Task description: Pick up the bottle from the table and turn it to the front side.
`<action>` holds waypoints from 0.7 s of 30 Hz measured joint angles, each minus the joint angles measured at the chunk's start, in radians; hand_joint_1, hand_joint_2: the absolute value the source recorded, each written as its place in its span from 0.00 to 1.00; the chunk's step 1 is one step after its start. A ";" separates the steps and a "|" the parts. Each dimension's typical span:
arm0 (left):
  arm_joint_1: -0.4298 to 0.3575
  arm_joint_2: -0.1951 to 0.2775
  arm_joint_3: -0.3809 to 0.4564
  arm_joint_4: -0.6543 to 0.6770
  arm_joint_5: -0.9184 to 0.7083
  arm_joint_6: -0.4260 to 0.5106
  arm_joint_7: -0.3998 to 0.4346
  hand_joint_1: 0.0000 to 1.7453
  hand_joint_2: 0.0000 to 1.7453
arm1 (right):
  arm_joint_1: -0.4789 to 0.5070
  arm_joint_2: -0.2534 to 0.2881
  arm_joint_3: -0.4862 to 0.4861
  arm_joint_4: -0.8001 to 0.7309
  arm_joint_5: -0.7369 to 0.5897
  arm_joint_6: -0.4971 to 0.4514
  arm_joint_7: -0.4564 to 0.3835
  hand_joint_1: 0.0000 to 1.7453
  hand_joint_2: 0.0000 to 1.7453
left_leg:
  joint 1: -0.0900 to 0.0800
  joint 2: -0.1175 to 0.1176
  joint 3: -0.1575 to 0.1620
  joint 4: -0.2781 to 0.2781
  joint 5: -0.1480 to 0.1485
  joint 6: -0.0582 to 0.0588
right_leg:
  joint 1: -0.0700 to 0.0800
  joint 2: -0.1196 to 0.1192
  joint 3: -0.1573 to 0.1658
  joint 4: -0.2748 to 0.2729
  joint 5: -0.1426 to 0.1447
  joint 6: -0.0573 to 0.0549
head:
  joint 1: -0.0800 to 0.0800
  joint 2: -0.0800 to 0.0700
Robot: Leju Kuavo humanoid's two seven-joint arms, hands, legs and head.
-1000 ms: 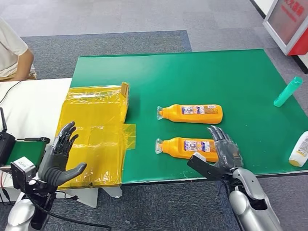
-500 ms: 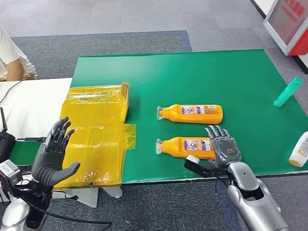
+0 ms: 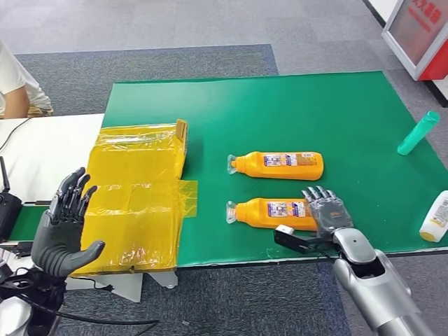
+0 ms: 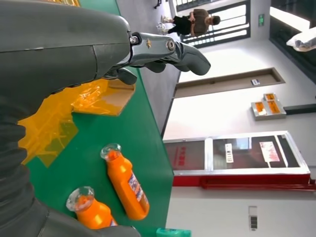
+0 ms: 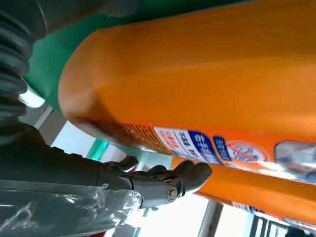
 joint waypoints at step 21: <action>0.002 0.000 0.033 -0.006 0.010 -0.021 -0.010 0.00 1.00 | -0.293 0.000 0.151 0.292 -0.199 0.281 -0.033 1.00 1.00 | 0.000 0.000 0.007 0.000 0.004 0.002 | 0.000 0.000 0.007 0.000 0.005 0.000 | 0.000 0.000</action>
